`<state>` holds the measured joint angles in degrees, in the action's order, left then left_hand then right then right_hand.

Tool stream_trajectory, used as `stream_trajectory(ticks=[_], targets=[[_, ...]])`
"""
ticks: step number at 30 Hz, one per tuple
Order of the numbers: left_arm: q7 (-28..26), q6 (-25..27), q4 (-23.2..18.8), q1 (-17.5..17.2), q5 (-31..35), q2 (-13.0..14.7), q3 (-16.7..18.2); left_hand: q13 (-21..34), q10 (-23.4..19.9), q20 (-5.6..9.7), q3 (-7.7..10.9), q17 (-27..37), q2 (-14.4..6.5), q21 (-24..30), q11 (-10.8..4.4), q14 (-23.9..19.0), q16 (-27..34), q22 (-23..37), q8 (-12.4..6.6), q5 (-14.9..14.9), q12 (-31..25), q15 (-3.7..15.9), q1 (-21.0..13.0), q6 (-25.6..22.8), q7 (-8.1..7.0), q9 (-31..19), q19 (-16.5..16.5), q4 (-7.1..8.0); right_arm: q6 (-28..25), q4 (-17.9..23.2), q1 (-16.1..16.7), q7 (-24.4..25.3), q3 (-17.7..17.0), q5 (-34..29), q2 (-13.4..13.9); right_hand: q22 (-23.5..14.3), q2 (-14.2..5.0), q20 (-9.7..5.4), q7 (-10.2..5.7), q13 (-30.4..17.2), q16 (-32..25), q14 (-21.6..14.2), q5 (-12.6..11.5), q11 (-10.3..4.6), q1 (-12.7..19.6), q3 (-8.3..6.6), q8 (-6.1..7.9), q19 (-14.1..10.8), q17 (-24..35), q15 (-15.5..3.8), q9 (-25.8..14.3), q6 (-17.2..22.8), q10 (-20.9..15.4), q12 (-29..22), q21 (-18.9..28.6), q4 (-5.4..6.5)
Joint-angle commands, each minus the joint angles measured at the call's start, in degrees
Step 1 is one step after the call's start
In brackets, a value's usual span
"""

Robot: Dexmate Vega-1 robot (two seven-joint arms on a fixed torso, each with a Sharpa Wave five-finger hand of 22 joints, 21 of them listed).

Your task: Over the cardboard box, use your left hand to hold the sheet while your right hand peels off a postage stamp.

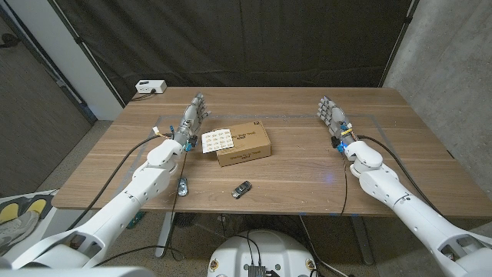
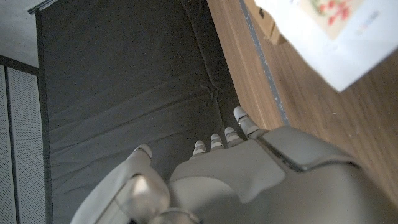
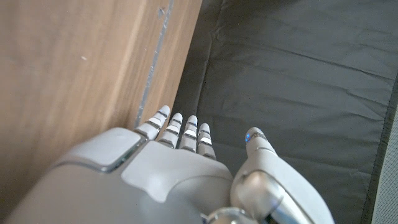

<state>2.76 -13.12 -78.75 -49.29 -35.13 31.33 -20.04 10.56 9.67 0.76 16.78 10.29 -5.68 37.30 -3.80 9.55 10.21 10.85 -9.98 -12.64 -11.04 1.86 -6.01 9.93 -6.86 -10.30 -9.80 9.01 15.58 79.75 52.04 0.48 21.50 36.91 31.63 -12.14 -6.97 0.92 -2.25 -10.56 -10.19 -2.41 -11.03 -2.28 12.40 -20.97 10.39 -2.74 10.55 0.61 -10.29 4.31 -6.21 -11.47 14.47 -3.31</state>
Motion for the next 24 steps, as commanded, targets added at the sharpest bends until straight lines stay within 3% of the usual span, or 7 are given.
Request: stream_trajectory(ticks=[1,5,7,13,24], targets=[[1.82,3.82,-4.53,-1.53,3.7,0.24,3.21,0.22,6.18,-1.04,-0.31,0.17,0.87,0.15,0.43,7.61,0.27,0.13,-0.38,-0.21,-0.36,0.52,0.17,10.54,-0.54,-0.2,-12.06,-0.44,-0.89,7.51,4.81,5.33,0.84,0.3,2.61,-0.22,0.3,0.09,0.17,-0.05,-0.44,-0.48,-0.29,-0.14,0.32,-0.13,0.22,-0.47,0.17,0.4,-0.19,-0.04,-0.4,-0.22,0.19,0.0],[-0.13,4.11,-6.4,-3.06,5.54,-0.38,4.41,0.41,4.42,-3.44,-1.56,0.17,3.8,-0.04,1.52,6.04,0.9,0.06,-1.55,-0.45,-1.19,-1.37,-0.72,8.0,-0.36,-0.3,-11.55,-1.98,-0.57,8.17,5.22,6.13,0.98,0.47,3.38,-0.22,0.58,0.3,0.33,-0.05,-0.49,-0.53,-0.17,-0.09,0.08,0.1,0.18,-0.47,0.17,0.69,-0.18,-0.22,-0.35,-0.22,0.19,0.06],[-1.93,5.04,-8.45,-4.33,6.54,-0.21,5.1,0.6,3.6,-5.07,-1.79,0.26,5.12,-0.08,1.72,4.66,1.27,0.04,-1.89,-0.71,-1.54,-2.61,-2.55,7.09,-0.25,-0.44,-10.69,-3.54,-0.43,8.35,5.31,6.31,1.05,0.71,3.67,-0.21,0.75,0.28,0.35,-0.05,-0.59,-0.75,-0.1,-0.09,-0.06,0.24,0.2,-0.46,0.17,0.92,-0.18,-0.2,-0.45,-0.27,0.19,0.08],[-4.5,9.43,-14.48,-7.78,6.21,1.41,7.79,0.87,1.99,-6.39,-1.64,0.46,6.08,-0.59,2.65,2.16,1.99,0.04,-2.46,-0.81,-2.11,-3.67,-5.38,5.49,0.38,-0.66,-10.57,-5.57,0.44,7.77,4.83,5.88,1.58,1.36,3.94,-0.2,1.06,0.83,0.39,-0.06,-0.95,-1.66,0.06,0.13,-0.39,0.57,0.29,-0.72,0.17,1.5,-0.18,-0.16,-0.84,-0.46,0.29,0.14],[-7.49,16.4,-23.26,-14.02,-0.65,2.99,13.38,1.1,1.89,-7.37,-0.87,0.65,5.77,-0.93,3.58,2.22,1.84,0.09,-2.24,-0.65,-2.15,-4.58,-8.08,6.33,1.22,-0.88,-10.37,-7.14,1.85,5.12,2.79,3.98,3.02,2.11,3.11,-0.19,1.04,1.38,0.46,-0.06,-1.08,-2.24,0.11,0.15,-0.4,0.69,0.41,-0.91,0.13,1.88,-0.19,0.0,-1.39,-0.67,0.37,0.06]])
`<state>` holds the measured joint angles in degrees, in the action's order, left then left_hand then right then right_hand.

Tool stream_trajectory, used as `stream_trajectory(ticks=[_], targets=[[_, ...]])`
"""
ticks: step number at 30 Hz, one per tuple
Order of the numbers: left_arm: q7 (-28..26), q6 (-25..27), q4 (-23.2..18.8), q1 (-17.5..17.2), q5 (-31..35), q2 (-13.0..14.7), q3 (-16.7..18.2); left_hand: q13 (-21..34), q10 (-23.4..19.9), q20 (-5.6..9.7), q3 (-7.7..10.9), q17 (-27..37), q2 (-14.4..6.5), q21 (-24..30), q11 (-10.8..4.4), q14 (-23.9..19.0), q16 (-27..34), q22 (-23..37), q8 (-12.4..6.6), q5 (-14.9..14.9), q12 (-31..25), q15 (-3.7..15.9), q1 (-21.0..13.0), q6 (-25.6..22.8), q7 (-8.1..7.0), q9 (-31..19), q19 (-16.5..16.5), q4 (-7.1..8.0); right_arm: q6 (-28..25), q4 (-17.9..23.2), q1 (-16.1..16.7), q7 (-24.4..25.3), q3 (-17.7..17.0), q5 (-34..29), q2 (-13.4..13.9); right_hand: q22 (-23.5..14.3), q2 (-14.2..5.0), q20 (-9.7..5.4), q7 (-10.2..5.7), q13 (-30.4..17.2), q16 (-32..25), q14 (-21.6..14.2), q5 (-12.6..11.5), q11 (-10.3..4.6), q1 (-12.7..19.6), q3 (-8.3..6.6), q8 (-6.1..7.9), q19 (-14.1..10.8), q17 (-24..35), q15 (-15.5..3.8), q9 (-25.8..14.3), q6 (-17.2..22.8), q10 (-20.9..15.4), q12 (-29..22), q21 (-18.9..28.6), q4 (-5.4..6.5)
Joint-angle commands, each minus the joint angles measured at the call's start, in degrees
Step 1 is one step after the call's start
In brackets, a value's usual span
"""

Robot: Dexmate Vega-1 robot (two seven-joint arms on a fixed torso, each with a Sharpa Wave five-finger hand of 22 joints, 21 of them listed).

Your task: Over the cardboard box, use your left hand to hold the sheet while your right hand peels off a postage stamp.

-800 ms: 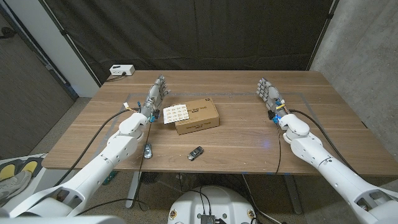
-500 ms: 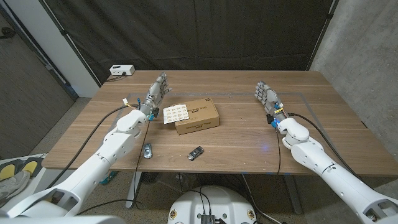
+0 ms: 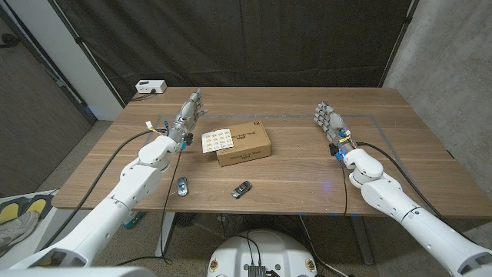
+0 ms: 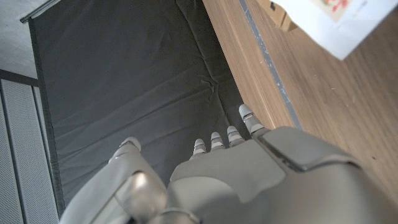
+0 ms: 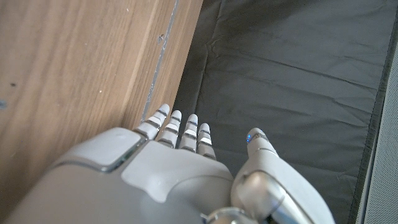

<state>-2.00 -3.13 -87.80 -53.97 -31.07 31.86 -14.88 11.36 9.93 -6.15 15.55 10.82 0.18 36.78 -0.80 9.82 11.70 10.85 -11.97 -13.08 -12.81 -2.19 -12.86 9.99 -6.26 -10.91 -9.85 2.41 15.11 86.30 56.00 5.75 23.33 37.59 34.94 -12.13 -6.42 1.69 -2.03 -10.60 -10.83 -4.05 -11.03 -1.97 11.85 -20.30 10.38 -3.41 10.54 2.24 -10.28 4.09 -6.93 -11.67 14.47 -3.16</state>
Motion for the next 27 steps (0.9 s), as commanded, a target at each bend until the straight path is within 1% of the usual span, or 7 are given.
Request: stream_trajectory(ticks=[1,7,13,22,24,27], targets=[[-2.73,6.98,-14.79,-9.81,-5.42,2.69,8.59,0.32,1.68,-0.45,0.46,0.13,-0.21,-0.46,0.55,2.01,0.32,0.1,-0.2,-0.18,-0.36,-0.57,-1.48,6.42,0.62,-0.29,-10.34,-0.67,2.43,-1.5,-1.19,-1.28,1.29,1.4,-0.23,-0.2,0.49,0.64,0.23,-0.03,-0.43,-0.59,0.12,-0.21,0.14,0.03,0.43,-0.26,0.15,0.28,-0.2,0.26,-0.69,-0.47,0.38,-0.09],[-2.51,10.51,-18.1,-12.55,-9.06,4.82,10.45,0.44,2.09,-0.69,0.95,0.23,-0.7,-0.74,0.72,2.44,0.16,0.16,0.12,-0.04,-0.22,-0.93,-2.65,7.46,0.89,-0.39,-10.68,-1.26,3.29,-1.54,-0.84,-1.22,1.53,1.66,-0.29,-0.2,0.37,0.78,0.2,-0.03,-0.41,-0.66,0.11,-0.2,0.2,0.01,0.47,-0.26,0.12,0.26,-0.2,0.32,-0.8,-0.51,0.39,-0.14],[-2.04,14.23,-20.19,-14.38,-12.63,6.97,11.74,0.57,2.84,-1.11,1.43,0.33,-1.13,-1.03,0.84,2.95,-0.01,0.22,0.43,0.17,0.03,-1.14,-3.91,8.66,1.34,-0.52,-11.02,-1.93,3.86,-0.95,-0.05,-0.62,1.68,1.85,-0.07,-0.2,0.3,0.92,0.08,-0.03,-0.48,-0.95,0.1,-0.23,0.23,0.02,0.53,-0.29,0.11,0.29,-0.2,0.45,-1.05,-0.6,0.4,-0.18],[-1.16,18.07,-22.96,-17.43,-17.95,9.74,14.16,0.75,3.76,-2.39,2.03,0.48,-1.56,-1.14,1.01,3.23,-0.02,0.3,0.51,0.47,0.26,-1.56,-5.6,9.65,2.04,-0.69,-10.73,-2.88,4.21,0.59,1.18,0.77,2.02,1.78,0.59,-0.2,0.22,1.06,0.05,-0.04,-0.48,-1.2,0.07,-0.23,0.36,-0.04,0.57,-0.36,0.07,0.32,-0.21,0.55,-1.25,-0.66,0.43,-0.29],[-2.16,18.69,-24.07,-18.56,-19.01,9.94,14.98,0.85,3.98,-2.42,2.36,0.57,-1.9,-1.34,1.0,3.09,0.1,0.34,0.41,0.6,0.26,-1.59,-6.36,9.78,2.41,-0.78,-11.05,-3.26,4.55,0.79,1.44,1.01,2.05,1.85,0.61,-0.2,0.19,1.14,0.01,-0.04,-0.5,-1.27,0.07,-0.24,0.39,-0.06,0.56,-0.37,0.07,0.36,-0.21,0.53,-1.3,-0.68,0.44,-0.3],[-3.82,19.65,-25.73,-20.37,-20.58,10.29,16.28,1.04,3.43,-2.89,2.79,0.75,-2.27,-1.23,1.3,2.62,0.39,0.43,-0.04,0.84,-0.11,-1.64,-7.44,9.22,3.06,-0.95,-10.48,-3.84,4.84,1.46,2.07,1.7,2.11,1.78,0.86,-0.2,0.16,1.13,-0.02,-0.04,-0.49,-1.32,0.06,-0.22,0.41,-0.07,0.56,-0.39,0.06,0.37,-0.21,0.53,-1.34,-0.69,0.44,-0.32]])
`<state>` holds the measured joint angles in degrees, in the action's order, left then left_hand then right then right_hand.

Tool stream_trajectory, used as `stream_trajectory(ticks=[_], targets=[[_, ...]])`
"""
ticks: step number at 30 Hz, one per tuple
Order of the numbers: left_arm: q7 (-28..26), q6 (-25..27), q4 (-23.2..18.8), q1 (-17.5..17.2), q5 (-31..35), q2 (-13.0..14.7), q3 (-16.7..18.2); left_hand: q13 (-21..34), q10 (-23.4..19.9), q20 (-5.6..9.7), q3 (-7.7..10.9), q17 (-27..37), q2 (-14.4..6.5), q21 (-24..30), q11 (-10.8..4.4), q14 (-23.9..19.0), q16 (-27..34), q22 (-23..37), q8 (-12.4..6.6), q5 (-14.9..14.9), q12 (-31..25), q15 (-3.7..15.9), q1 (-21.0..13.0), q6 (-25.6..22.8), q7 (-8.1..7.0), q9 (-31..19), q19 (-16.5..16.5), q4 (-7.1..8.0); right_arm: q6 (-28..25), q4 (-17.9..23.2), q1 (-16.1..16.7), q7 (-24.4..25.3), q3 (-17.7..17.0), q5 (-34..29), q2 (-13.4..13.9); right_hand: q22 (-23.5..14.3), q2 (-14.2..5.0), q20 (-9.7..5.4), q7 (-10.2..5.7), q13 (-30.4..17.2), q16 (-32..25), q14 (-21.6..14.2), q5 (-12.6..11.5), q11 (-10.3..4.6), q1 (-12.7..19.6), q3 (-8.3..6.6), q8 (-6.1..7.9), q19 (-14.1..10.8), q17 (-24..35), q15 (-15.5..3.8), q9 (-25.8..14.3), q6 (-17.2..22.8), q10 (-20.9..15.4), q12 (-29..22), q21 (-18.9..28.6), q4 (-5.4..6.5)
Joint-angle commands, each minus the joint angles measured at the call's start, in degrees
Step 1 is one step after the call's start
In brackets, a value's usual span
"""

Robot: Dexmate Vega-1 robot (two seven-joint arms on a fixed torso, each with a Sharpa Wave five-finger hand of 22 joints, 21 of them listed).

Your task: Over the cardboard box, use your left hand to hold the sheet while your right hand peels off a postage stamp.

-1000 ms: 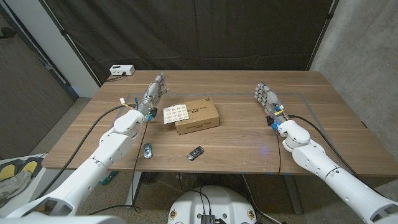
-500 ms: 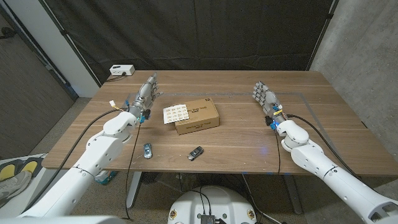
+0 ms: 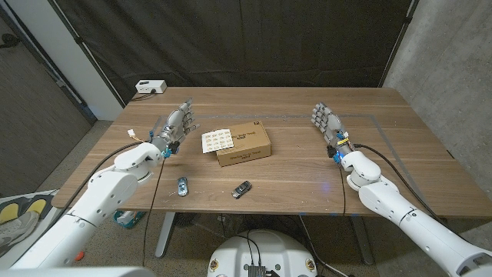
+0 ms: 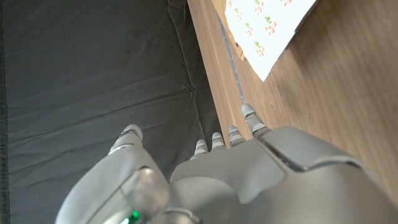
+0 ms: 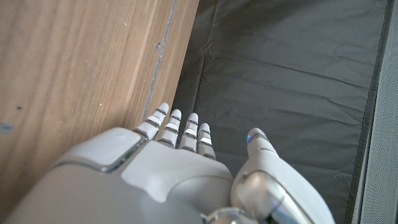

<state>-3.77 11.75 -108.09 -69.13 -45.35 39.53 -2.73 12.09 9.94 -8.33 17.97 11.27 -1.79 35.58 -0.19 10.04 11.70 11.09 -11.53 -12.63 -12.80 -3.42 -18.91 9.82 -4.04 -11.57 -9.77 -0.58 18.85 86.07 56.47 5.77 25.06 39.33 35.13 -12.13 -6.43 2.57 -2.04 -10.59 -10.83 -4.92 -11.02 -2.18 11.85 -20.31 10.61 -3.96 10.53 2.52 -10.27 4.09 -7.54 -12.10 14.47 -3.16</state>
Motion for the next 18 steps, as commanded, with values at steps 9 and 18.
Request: stream_trajectory(ticks=[9,18], targets=[[-10.31,8.44,-9.93,-9.24,-9.6,3.1,6.98,1.6,0.17,-3.37,1.98,1.45,-0.75,1.34,2.04,-2.86,2.38,0.55,-2.07,1.44,-2.76,-0.73,-6.51,6.56,3.69,-1.13,-5.97,-3.96,1.91,2.23,2.57,2.94,0.77,0.17,0.87,-0.2,0.14,0.29,-0.02,-0.04,-0.52,-0.78,0.04,-0.05,0.4,-0.08,0.34,0.04,0.07,0.17,-0.22,0.56,-0.95,-0.31,0.49,-0.34],[-14.97,13.82,-11.2,-9.59,-15.7,4.11,8.18,3.07,-3.79,-3.48,3.38,2.76,0.06,3.56,2.45,-8.18,3.87,0.97,-4.07,1.92,-6.46,-0.18,-12.66,1.2,6.94,-1.95,0.13,-7.58,2.69,2.39,2.99,3.79,1.09,0.22,1.0,-0.2,0.09,0.3,-0.03,-0.05,-0.46,-0.82,0.04,-0.02,0.31,-0.09,0.37,-0.02,0.09,0.17,-0.22,0.64,-1.07,-0.33,0.52,-0.29]])
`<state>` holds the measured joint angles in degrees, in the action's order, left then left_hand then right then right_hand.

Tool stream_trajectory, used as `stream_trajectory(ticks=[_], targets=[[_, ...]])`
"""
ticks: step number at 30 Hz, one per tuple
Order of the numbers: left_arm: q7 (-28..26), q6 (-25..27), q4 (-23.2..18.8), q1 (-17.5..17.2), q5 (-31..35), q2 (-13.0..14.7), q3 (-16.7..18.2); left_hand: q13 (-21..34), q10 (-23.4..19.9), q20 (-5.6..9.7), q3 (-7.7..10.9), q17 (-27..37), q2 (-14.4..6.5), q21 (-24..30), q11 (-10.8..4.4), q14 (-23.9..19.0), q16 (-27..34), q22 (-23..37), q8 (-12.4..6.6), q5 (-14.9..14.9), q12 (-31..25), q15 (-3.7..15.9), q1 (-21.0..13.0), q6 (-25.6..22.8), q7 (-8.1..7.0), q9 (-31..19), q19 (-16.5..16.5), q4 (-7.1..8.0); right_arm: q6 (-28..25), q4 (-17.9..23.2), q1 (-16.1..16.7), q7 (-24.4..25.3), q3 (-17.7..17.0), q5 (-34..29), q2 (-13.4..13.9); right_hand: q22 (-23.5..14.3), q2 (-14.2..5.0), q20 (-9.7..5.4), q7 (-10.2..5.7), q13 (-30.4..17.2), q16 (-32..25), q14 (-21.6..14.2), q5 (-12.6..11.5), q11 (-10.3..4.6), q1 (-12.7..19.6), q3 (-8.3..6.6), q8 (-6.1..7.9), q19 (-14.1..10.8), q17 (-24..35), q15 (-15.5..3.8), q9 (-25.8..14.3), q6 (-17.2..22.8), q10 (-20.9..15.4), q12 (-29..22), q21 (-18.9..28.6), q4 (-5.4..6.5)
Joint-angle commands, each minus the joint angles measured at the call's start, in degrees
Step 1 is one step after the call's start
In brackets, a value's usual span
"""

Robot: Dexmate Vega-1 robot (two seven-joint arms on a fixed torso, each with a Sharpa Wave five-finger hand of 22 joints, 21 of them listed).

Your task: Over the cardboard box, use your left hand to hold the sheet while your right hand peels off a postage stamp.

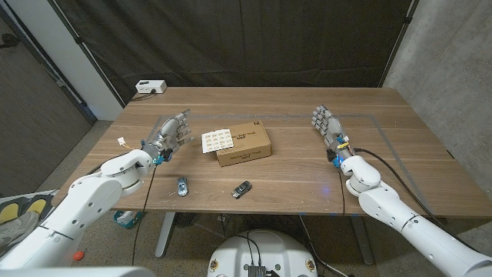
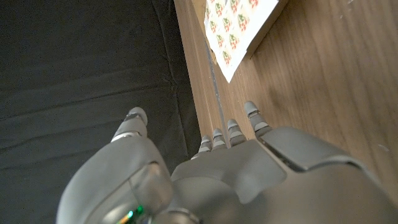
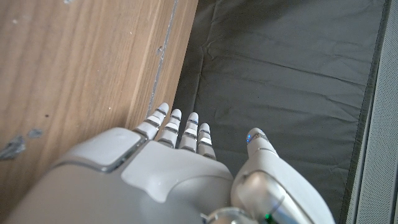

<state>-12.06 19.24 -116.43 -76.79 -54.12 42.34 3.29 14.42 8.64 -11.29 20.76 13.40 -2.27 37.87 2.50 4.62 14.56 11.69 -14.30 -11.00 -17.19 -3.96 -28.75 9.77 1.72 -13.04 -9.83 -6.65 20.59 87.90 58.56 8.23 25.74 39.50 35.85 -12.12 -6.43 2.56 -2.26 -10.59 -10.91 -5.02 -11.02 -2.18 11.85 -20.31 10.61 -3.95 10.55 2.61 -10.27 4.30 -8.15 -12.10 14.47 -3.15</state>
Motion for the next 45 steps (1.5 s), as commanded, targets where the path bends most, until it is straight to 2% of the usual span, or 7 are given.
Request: stream_trajectory(ticks=[1,8,20,27,35,40,45], targets=[[-7.12,6.99,-2.86,-1.71,-7.62,1.45,2.07,0.87,-3.12,-0.52,0.78,0.76,0.65,1.7,-0.09,-3.57,1.19,0.4,-1.64,0.31,-2.58,0.28,-3.69,0.23,1.72,-0.55,1.27,-1.86,1.06,0.55,0.94,1.31,0.41,0.12,0.32,-0.21,0.09,0.33,0.22,-0.05,-0.37,-0.72,0.04,0.03,0.3,-0.09,0.37,-0.04,0.06,0.09,-0.22,0.44,-0.49,-0.34,0.52,-0.29],[-7.77,10.13,-1.83,0.6,-10.69,3.08,0.63,1.46,-10.99,-0.39,2.27,1.51,2.2,5.99,-0.56,-12.78,3.15,0.56,-4.07,0.47,-7.58,2.22,-11.02,-7.78,3.58,-0.73,11.36,-2.96,1.63,0.33,1.29,1.61,0.42,0.47,0.49,-0.21,0.12,0.37,0.19,-0.05,-0.36,-0.84,0.05,-0.07,0.18,-0.06,0.38,-0.07,0.08,0.03,-0.22,0.47,-0.62,-0.37,0.54,-0.23],[-3.92,11.32,1.68,4.86,-12.19,4.47,-3.08,1.16,-18.56,1.67,2.85,1.81,3.66,9.45,-1.16,-21.02,4.3,0.19,-6.29,0.46,-11.64,3.98,-15.36,-16.25,4.34,-0.51,18.62,-2.31,2.47,1.21,2.51,2.15,0.02,0.77,1.79,-0.21,0.16,0.46,0.16,-0.05,-0.29,-0.91,0.06,-0.01,0.07,-0.05,0.41,-0.04,0.09,0.04,-0.22,0.61,-0.85,-0.42,0.53,-0.2],[-4.75,12.42,2.8,6.68,-13.76,3.5,-4.71,0.08,-25.64,1.94,3.18,1.77,3.91,12.13,-2.39,-28.17,5.21,0.14,-8.04,0.51,-14.32,5.67,-17.06,-23.15,3.27,0.04,23.12,-1.86,3.04,0.72,2.65,1.49,-0.39,1.57,2.44,-0.21,0.19,0.59,0.17,-0.05,-0.27,-0.99,0.05,0.17,0.04,-0.05,0.47,-0.02,0.07,0.06,-0.22,0.8,-1.01,-0.46,0.52,-0.21],[-5.19,14.22,4.34,10.05,-14.32,3.35,-6.67,-1.47,-35.4,4.28,4.22,2.17,1.76,16.32,-4.27,-38.83,7.06,0.23,-10.43,0.84,-17.22,7.52,-17.41,-33.84,2.85,1.29,29.06,-0.52,3.91,-1.07,1.76,0.54,-0.47,2.12,1.8,-0.2,0.19,0.64,0.01,-0.05,-0.34,-1.34,0.04,0.24,0.0,-0.07,0.53,-0.07,0.07,0.16,-0.21,1.01,-1.2,-0.5,0.54,-0.21],[-5.03,15.02,5.42,11.91,-13.77,3.36,-7.77,-1.53,-39.46,4.7,4.45,3.01,1.09,17.54,-5.14,-42.63,8.24,0.16,-10.89,0.83,-18.66,8.33,-16.82,-38.01,2.7,1.7,30.22,0.0,3.8,-1.74,1.34,0.53,-0.48,2.19,1.45,-0.2,0.18,0.71,0.01,-0.05,-0.38,-1.57,0.03,0.32,0.01,-0.1,0.54,-0.18,0.06,0.12,-0.21,1.07,-1.29,-0.52,0.58,-0.22],[-7.13,15.37,5.66,12.68,-13.07,2.52,-8.28,-0.22,-47.8,5.99,5.14,5.64,-1.08,19.24,-6.89,-49.06,11.9,0.12,-12.73,0.5,-22.7,10.02,-17.6,-48.12,2.22,1.96,31.41,-0.13,3.55,-1.98,1.23,0.56,-0.49,2.26,1.24,-0.2,0.18,0.81,0.02,-0.05,-0.39,-1.74,0.03,0.39,0.01,-0.12,0.56,-0.27,0.04,0.31,-0.21,1.17,-1.35,-0.52,0.62,-0.24]])
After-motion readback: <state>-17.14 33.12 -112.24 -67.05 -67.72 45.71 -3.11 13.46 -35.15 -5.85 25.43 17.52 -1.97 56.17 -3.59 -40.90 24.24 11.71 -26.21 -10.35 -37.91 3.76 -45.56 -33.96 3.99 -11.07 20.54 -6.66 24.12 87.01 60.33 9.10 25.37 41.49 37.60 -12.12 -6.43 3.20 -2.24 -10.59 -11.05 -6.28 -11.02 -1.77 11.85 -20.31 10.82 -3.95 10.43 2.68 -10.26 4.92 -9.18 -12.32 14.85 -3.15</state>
